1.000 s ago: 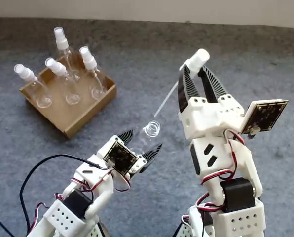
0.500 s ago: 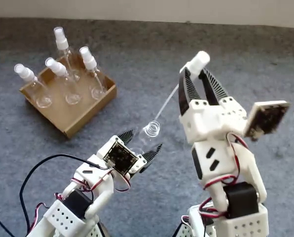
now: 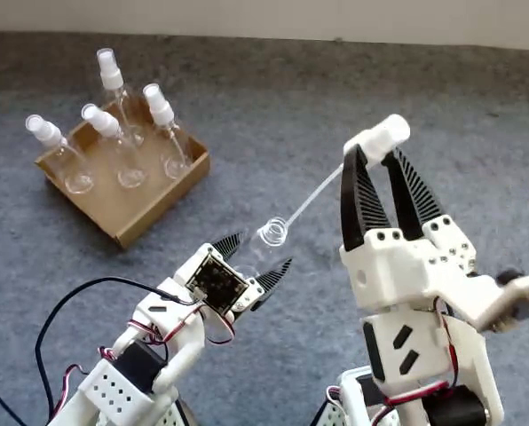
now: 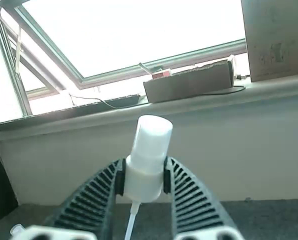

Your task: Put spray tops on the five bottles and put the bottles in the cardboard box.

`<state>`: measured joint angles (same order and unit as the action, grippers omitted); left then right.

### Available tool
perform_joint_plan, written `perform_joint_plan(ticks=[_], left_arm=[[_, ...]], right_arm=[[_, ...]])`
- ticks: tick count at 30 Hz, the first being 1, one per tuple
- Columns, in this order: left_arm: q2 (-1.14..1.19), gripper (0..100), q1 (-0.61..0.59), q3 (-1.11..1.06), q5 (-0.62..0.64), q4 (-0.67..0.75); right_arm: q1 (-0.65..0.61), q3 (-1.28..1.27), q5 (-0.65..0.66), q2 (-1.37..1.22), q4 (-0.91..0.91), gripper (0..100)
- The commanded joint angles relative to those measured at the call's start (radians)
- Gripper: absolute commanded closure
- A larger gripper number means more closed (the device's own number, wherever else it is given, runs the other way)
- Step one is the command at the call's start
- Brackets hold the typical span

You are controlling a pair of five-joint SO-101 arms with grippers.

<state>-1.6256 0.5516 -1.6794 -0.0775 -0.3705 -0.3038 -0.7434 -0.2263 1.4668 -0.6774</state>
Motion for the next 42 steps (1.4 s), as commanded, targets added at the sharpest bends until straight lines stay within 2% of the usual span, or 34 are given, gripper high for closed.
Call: perform_joint_plan(ticks=[1, 9, 19, 23, 31, 34, 38, 42], left_arm=[[-0.021, 92, 0.004, -0.025, 0.008, 0.002], [-0.021, 92, 0.004, -0.025, 0.008, 0.002], [-0.021, 92, 0.004, -0.025, 0.008, 0.002], [-0.021, 92, 0.004, -0.025, 0.008, 0.002], [-0.021, 92, 0.004, -0.025, 0.008, 0.002], [-0.021, 92, 0.004, -0.025, 0.008, 0.002], [-0.021, 92, 0.004, -0.025, 0.008, 0.000], [-0.021, 92, 0.004, -0.025, 0.008, 0.000]], right_arm=[[-0.008, 0.012, -0.003, 0.004, -0.005, 99.3], [-0.079, -0.097, -0.006, 0.005, 0.061, 99.3], [-0.082, -0.180, -0.006, 0.005, 0.059, 99.3], [-0.087, -0.220, -0.005, 0.005, -0.022, 99.2], [-0.211, -0.223, -0.003, 0.005, -0.094, 99.2], [-0.180, -0.219, 0.006, 0.005, -0.094, 99.2], [-0.079, -0.183, 0.123, 0.005, -0.061, 99.2], [-0.053, -0.096, 0.127, 0.005, -0.024, 99.2]])
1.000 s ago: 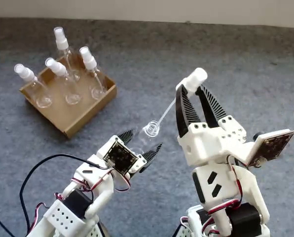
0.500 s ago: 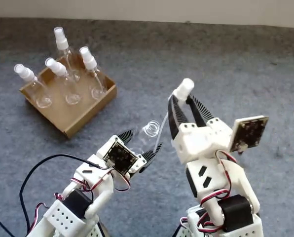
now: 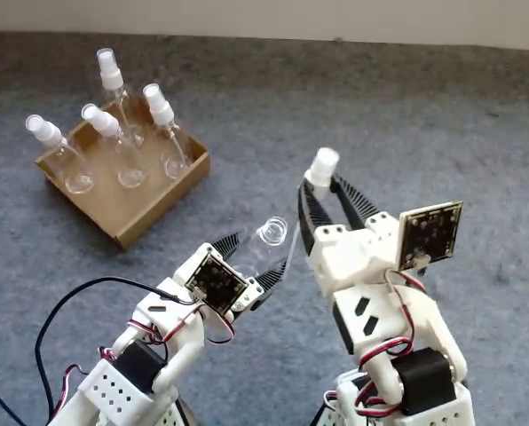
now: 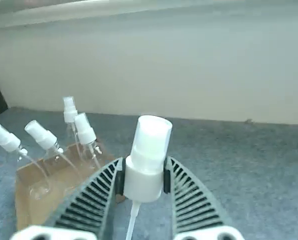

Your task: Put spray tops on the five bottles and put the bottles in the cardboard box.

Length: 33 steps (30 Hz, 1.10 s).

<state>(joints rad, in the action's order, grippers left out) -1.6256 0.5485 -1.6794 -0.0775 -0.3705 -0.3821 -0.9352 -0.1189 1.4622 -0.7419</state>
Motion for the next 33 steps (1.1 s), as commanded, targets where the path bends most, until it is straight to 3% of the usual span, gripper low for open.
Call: perform_joint_plan(ticks=[1, 14, 18, 33], left_arm=[[-0.021, 92, 0.007, -0.025, 0.008, 0.000], [-0.021, 92, 0.018, -0.025, 0.012, -0.003], [-0.021, 92, 0.019, -0.025, 0.012, -0.003], [-0.021, 92, 0.019, -0.025, 0.012, -0.003]], right_arm=[[0.022, 0.111, 0.020, 0.010, 0.042, 99.2], [-0.015, 0.249, 0.020, 0.008, 0.047, 99.3], [-0.010, 0.246, 0.020, 0.008, 0.150, 99.3], [-0.010, -0.005, 0.020, 0.008, 0.360, 99.3]])
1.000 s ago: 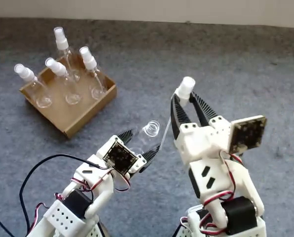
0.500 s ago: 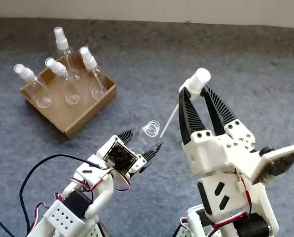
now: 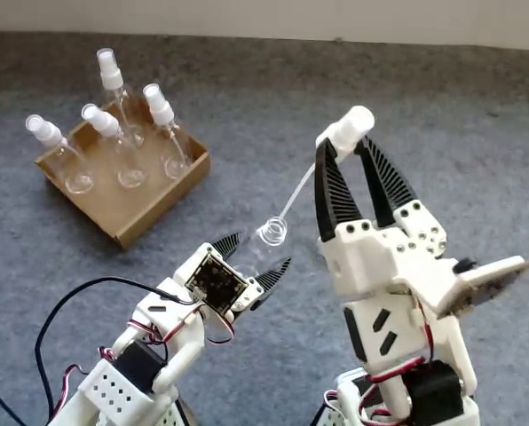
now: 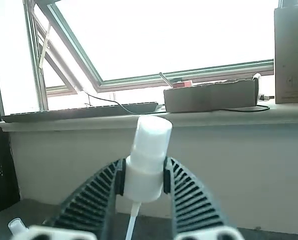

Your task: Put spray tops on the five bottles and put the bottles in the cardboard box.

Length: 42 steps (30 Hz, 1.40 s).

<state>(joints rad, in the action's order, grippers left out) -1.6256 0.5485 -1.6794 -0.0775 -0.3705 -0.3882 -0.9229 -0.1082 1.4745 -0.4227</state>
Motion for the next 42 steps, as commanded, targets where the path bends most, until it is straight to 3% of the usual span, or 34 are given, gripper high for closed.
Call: perform_joint_plan(ticks=[1, 16, 20, 28, 42], left_arm=[[-0.021, 92, 0.019, -0.025, 0.012, -0.003], [-0.021, 92, 0.018, -0.025, 0.012, 0.000], [-0.021, 92, 0.016, -0.025, 0.012, 0.000], [-0.021, 92, 0.012, -0.025, 0.012, 0.000], [-0.021, 92, 0.010, -0.025, 0.011, -0.002]], right_arm=[[-0.004, -0.030, 0.009, -0.004, 0.041, 99.3], [-0.010, -0.186, 0.009, -0.004, 0.094, 99.2], [-0.048, -0.188, 0.009, -0.002, -0.033, 99.0], [-0.108, -0.185, 0.009, -0.002, -0.094, 84.8], [-0.131, -0.163, 0.017, -0.002, -0.094, 83.9]])
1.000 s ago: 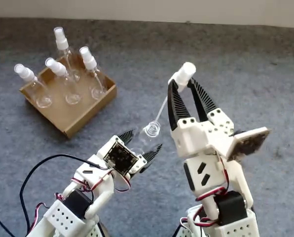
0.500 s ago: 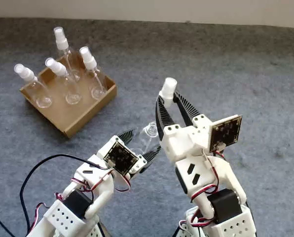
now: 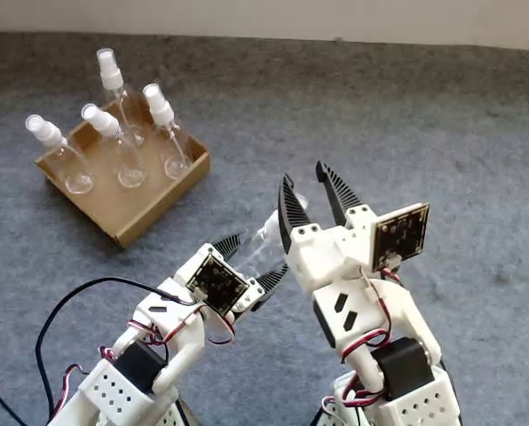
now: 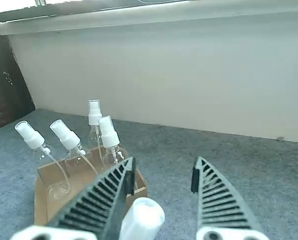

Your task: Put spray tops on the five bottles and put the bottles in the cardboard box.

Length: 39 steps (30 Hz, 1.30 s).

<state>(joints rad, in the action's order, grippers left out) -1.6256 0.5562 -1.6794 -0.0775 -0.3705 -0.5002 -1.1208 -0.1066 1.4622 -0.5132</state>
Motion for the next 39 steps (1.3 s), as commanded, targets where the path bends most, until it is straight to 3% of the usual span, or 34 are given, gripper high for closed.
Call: perform_joint_plan(ticks=[1, 10, 13, 18, 27, 29, 35, 39], left_arm=[[-0.021, 92, 0.002, -0.025, 0.009, -0.002], [-0.070, 92, -0.084, 0.053, 0.012, 0.003], [-0.136, 92, -0.143, 0.064, 0.012, 0.000], [-0.211, 92, -0.222, 0.073, 0.012, 0.003], [-0.205, 92, -0.231, 0.076, 0.008, 0.061], [-0.205, 92, -0.252, 0.076, 0.008, 0.089], [-0.205, 92, -0.363, 0.074, 0.014, 0.224], [-0.197, 92, -0.364, 0.082, 0.031, 0.213]], right_arm=[[-0.019, 0.050, 0.015, 0.010, -0.004, 83.9], [0.160, 0.196, 0.009, 0.010, -0.183, 86.8], [0.165, 0.160, 0.009, 0.010, -0.191, 99.7], [0.163, 0.104, 0.009, 0.010, -0.191, 99.5], [0.162, -0.133, 0.017, 0.010, -0.189, 99.5], [0.140, -0.182, 0.017, 0.010, -0.189, 99.5], [-0.076, -0.228, 0.012, 0.010, -0.183, 99.5], [-0.097, -0.245, 0.015, 0.010, -0.016, 99.5]])
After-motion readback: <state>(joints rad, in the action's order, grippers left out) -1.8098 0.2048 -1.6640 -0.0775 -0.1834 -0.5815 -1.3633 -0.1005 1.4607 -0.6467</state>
